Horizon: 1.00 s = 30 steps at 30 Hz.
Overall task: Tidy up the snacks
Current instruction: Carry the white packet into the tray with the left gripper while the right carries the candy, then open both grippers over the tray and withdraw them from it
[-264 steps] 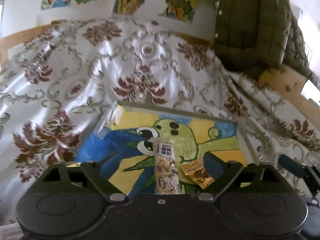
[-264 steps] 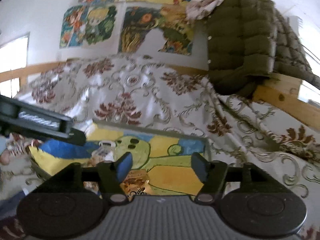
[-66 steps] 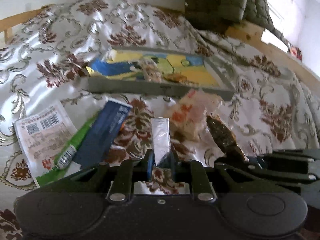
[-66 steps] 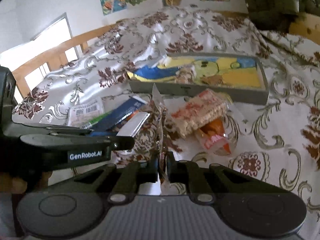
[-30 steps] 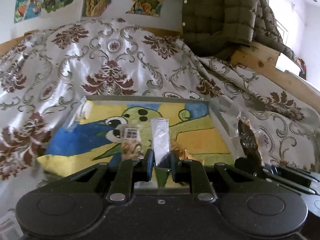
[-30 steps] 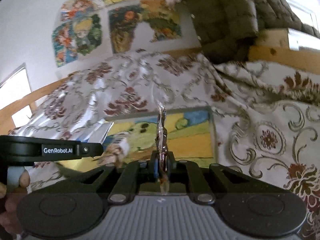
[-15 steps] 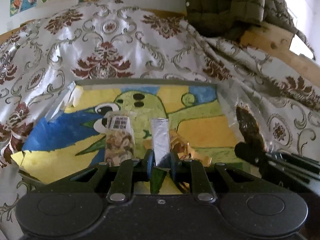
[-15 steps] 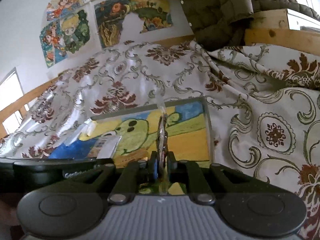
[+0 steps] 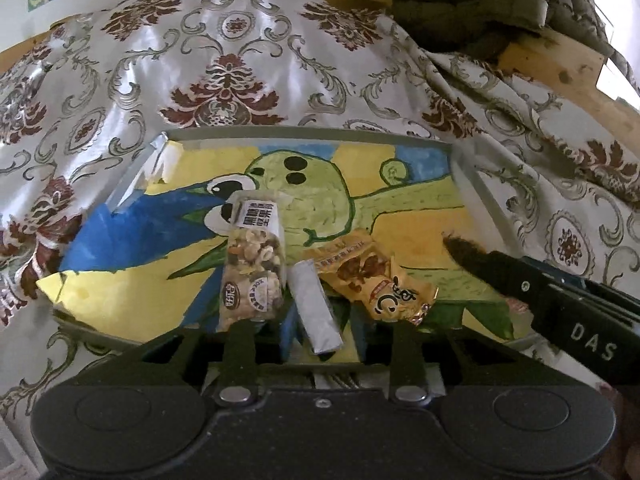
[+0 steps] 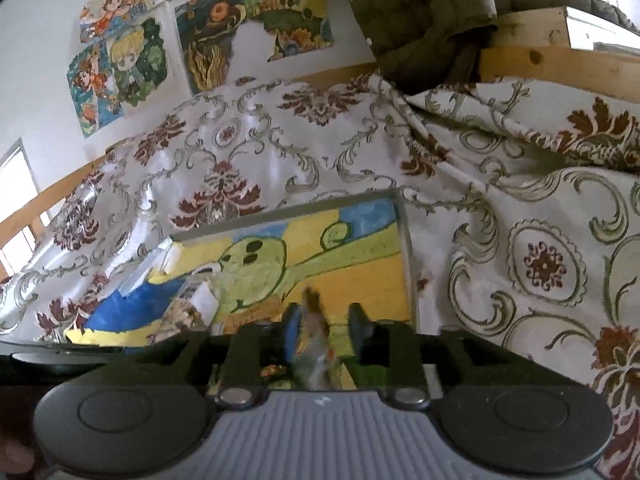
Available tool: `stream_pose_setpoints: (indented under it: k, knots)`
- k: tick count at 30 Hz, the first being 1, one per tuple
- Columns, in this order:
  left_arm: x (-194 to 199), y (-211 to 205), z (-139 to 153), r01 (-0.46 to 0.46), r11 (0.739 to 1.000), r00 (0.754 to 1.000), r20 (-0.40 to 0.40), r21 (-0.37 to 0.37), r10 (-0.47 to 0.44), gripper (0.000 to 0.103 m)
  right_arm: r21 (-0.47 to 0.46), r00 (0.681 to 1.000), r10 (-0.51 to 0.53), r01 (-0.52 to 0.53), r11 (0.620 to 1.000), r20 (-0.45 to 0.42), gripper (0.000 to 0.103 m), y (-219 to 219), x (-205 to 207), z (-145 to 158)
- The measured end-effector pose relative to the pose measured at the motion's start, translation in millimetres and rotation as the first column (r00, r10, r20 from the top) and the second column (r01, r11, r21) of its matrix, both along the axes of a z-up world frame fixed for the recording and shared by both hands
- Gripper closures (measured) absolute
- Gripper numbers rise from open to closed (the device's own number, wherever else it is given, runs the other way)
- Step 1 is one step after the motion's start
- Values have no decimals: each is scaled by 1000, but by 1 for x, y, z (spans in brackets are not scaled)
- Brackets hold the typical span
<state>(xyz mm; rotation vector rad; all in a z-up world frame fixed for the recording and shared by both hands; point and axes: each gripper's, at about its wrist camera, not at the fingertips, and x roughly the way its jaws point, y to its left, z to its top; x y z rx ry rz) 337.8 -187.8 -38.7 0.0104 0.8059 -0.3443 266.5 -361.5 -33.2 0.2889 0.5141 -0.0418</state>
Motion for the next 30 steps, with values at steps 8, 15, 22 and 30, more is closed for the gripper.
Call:
stream_pose_setpoints:
  k: [8, 15, 22, 30]
  knots:
    - [-19, 18, 30, -59, 996, 996, 61, -65, 62, 35, -4, 995, -31, 32, 999, 90, 41, -8, -18, 29]
    - [-48, 42, 63, -119, 988, 976, 170, -101, 135, 10, 2, 980, -61, 62, 998, 190, 22, -12, -45, 55]
    - [-88, 66, 91, -167, 977, 939, 282, -129, 198, 1, -38, 970, -2, 12, 999, 245, 7, 7, -80, 73]
    - [-144, 97, 104, -228, 962, 893, 361, -150, 268, 1, -78, 938, 35, -8, 997, 345, 0, 38, -121, 97]
